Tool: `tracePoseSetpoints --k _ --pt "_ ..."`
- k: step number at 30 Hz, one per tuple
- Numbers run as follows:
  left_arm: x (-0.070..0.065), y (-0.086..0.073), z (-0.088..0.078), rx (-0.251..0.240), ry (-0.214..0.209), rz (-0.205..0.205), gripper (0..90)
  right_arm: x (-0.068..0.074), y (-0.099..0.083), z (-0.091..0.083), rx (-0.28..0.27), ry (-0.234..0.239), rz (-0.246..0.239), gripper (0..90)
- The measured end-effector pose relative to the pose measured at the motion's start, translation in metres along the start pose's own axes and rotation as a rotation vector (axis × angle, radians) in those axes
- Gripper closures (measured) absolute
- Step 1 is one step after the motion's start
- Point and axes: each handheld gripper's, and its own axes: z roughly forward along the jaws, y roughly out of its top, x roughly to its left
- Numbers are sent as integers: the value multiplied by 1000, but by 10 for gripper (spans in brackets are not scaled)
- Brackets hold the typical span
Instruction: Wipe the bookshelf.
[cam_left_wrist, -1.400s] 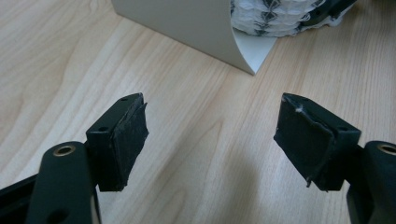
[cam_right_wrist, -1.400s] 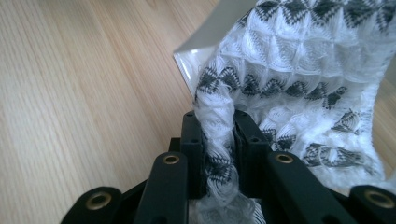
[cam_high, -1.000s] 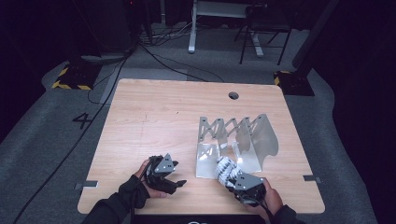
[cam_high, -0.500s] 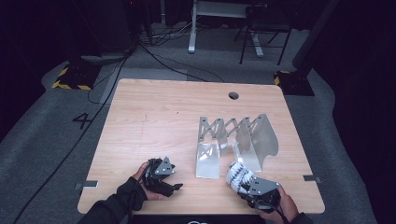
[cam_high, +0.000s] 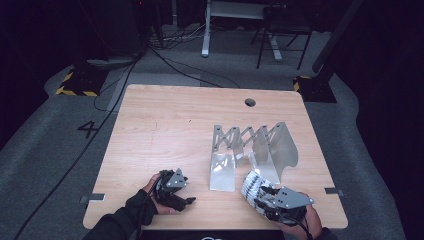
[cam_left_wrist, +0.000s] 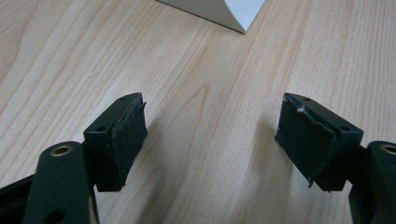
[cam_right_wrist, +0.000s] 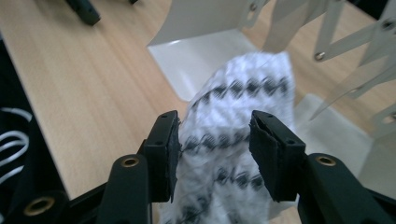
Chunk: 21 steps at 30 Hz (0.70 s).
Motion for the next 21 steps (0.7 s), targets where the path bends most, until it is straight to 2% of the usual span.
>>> tracePoseSetpoints --k 2,8,10,11,14,21 --pt "0 0 0 -3 1 2 238 -3 3 -2 -21 -30 10 520" --pt "1 0 1 -5 4 1 228 -22 19 -9 -87 -183 73 515" --pt "1 0 1 -5 4 1 228 -25 22 -9 -97 -200 79 515" --pt "1 0 1 -6 4 1 227 -34 26 -7 -97 -246 101 515" --pt "1 0 1 -5 4 0 228 -40 29 -3 -98 -266 111 517" --pt "1 0 1 -4 4 0 228 -61 40 20 -81 -303 139 527"
